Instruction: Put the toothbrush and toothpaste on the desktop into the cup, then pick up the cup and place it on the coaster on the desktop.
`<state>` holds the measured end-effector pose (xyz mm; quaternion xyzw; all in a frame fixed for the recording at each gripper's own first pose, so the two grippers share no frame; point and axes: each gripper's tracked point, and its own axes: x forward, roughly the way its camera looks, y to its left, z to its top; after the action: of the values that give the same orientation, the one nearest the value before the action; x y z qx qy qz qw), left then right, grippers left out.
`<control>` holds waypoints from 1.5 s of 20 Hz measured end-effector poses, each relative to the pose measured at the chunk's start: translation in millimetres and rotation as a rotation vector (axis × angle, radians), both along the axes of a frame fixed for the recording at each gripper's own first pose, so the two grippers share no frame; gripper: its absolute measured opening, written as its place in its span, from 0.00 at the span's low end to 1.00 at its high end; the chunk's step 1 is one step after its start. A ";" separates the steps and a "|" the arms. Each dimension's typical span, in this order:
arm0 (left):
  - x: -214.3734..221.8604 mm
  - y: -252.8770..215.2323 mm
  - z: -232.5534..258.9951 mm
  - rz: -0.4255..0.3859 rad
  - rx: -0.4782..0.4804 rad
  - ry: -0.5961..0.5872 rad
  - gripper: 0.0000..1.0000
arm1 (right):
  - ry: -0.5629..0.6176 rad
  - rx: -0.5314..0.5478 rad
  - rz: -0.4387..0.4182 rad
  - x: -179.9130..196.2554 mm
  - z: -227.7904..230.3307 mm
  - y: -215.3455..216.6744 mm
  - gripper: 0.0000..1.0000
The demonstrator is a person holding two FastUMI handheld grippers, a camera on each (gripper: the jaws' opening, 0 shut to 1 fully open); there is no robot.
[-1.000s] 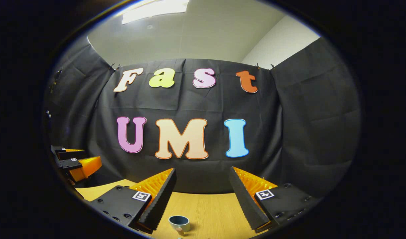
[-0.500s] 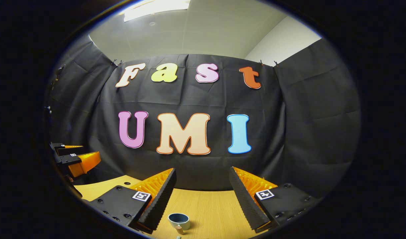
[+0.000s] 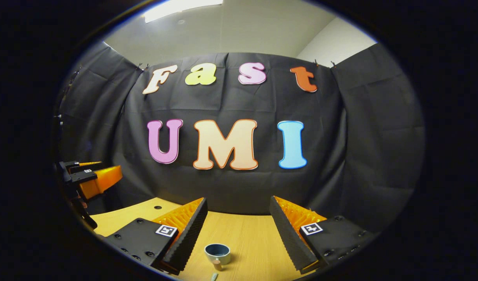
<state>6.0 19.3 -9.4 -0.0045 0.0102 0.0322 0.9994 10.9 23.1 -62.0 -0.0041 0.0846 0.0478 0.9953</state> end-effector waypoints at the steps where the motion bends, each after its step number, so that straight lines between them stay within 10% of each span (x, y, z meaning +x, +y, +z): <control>1: -0.4 0.7 -0.8 0.003 0.000 0.001 0.95 | 0.022 0.000 0.005 -0.8 -8.4 0.2 0.98; 30: -18.0 65.8 -25.9 0.125 0.025 0.073 0.95 | 0.781 -0.074 0.100 -67.3 -293.8 26.2 0.99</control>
<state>-12.1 85.1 -35.2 0.0085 0.0459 0.0946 0.9944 -56.4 49.3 -355.8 -0.0254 0.4584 0.0910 0.8837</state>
